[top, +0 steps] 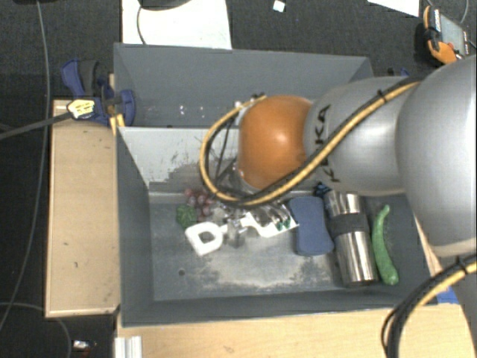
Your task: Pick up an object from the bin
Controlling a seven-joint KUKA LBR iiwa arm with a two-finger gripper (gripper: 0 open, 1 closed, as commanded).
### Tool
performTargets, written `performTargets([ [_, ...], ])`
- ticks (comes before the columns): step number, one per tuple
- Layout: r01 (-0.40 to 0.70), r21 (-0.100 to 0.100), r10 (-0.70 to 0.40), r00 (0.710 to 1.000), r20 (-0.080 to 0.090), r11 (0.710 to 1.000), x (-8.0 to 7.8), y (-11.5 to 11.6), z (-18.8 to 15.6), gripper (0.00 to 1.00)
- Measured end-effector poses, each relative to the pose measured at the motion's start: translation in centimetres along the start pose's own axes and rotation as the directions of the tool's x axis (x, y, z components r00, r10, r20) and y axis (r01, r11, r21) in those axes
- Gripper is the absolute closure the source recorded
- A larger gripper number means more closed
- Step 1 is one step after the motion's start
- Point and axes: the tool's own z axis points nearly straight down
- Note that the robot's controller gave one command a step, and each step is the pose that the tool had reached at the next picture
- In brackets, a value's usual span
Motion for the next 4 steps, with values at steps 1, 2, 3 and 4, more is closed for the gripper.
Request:
performTargets([
  [1, -0.057, 0.001, 0.057, 0.998, 0.007, 0.998, -1.5, 0.3, -0.6, 1.00],
  [2, -0.003, 0.004, 0.003, 1.000, 0.019, 1.000, -0.9, 1.1, -8.4, 1.00],
  [3, -0.044, -0.001, 0.044, 0.999, 0.006, 0.999, -1.0, 0.9, -8.6, 1.00],
  [4, 0.001, 0.004, -0.002, 1.000, 0.029, 1.000, -1.0, 0.8, -15.9, 1.00],
])
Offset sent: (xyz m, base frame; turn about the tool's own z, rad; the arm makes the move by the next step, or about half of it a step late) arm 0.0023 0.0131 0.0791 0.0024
